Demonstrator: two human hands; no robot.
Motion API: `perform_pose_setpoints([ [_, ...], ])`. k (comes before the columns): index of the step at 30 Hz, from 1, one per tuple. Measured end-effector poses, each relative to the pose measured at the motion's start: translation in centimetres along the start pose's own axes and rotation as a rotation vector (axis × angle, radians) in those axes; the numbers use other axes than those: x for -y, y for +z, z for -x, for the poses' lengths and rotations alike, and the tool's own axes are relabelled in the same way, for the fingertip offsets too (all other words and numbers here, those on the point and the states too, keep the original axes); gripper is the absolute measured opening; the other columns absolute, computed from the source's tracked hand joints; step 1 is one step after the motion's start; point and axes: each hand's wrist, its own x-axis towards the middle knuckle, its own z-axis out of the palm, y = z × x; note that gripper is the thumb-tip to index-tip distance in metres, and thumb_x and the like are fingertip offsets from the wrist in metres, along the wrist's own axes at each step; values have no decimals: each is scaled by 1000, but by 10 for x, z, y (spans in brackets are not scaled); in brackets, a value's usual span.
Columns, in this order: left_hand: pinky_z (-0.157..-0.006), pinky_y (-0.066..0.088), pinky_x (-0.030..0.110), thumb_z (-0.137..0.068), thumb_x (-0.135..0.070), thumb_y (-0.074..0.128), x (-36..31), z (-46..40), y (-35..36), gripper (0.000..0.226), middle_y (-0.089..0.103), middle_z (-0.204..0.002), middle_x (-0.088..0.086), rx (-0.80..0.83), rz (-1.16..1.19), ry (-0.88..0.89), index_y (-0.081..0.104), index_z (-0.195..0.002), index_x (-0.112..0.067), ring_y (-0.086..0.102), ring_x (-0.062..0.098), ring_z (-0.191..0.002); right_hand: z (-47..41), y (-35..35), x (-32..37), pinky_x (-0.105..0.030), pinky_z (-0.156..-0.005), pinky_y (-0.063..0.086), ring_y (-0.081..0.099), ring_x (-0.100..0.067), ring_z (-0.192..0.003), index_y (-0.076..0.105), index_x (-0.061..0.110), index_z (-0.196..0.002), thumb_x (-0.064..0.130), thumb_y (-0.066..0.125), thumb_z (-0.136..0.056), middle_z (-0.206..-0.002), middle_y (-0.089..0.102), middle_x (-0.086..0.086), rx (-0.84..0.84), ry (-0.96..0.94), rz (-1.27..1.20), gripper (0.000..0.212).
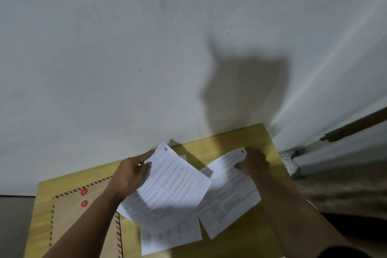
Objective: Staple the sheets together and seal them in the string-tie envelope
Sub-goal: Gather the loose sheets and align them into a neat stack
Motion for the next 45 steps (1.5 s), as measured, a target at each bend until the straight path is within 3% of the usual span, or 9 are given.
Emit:
perform_pose_setpoints([
  [5, -60, 45, 23, -105, -19, 54, 12, 15, -4, 48, 59, -61, -7, 10, 0, -8, 56, -127, -61, 48, 8, -55, 16, 2, 4, -44, -93, 47, 51, -27, -124, 66, 34, -129, 55, 58, -98, -132, 53, -5, -186, -105, 115, 39],
  [10, -69, 52, 29, -104, -17, 56, 18, 44, -16, 47, 63, -61, -16, -11, 3, 0, 55, -137, -50, 55, 1, -57, 37, -13, 9, -35, -79, 53, 69, -26, -99, 77, 27, -106, 43, 61, -99, -101, 73, 1, -149, -250, -281, 24],
  [13, -71, 54, 29, -103, -17, 56, 16, 69, -29, 48, 72, -66, -8, -32, 6, 17, 54, -146, -39, 63, 5, -60, 63, -29, 14, -29, -55, 37, 58, -20, -65, 60, 21, -68, 35, 63, -100, -64, 56, 3, -163, -362, -367, 34],
  [16, -71, 52, 26, -102, -17, 56, 12, 96, -48, 48, 72, -65, -6, -62, -12, 52, 56, -147, -33, 60, 5, -57, 112, -43, 29, -32, -54, 29, 42, -12, -55, 53, 12, -65, 31, 62, -101, -57, 42, 3, -224, -510, -402, 42],
  [24, -78, 50, 24, -100, -11, 54, -10, 191, -110, 47, 78, -100, -24, -166, 27, 239, 70, -130, -43, 67, -5, -77, 245, -77, 109, -30, -68, 35, 44, -8, -73, 64, -8, -89, 54, 62, -89, -77, 50, 4, -117, -837, -626, 63],
  [30, -91, 55, 35, -99, -8, 54, -11, 249, -140, 48, 78, -107, -20, -208, 60, 358, 72, -129, -41, 73, 12, -94, 360, -97, 166, -14, -65, 41, 54, 1, -59, 70, 26, -61, 33, 62, -103, -66, 59, 21, 186, -870, -676, 43],
  [34, -98, 55, 37, -99, -7, 54, -4, 274, -151, 50, 79, -110, -16, -245, 105, 356, 73, -124, -45, 73, 13, -104, 405, -93, 187, -34, -76, 52, 65, -27, -83, 74, 9, -94, 33, 61, -101, -95, 73, -16, 341, -880, -778, 29],
  [40, -84, 51, 18, -99, -4, 55, 1, 300, -166, 57, 76, -103, -31, -302, 167, 330, 68, -115, -56, 70, -8, -96, 436, -75, 206, -38, -75, 48, 58, -32, -81, 64, -6, -99, 47, 69, -95, -96, 66, -13, 397, -920, -783, 53],
  [45, -86, 56, 31, -97, -10, 58, 12, 305, -170, 49, 79, -104, -20, -293, 149, 281, 73, -119, -51, 73, 13, -92, 453, -71, 202, -44, -90, 61, 75, -37, -104, 71, 2, -121, 16, 66, -100, -115, 76, -20, 423, -999, -758, 26],
])
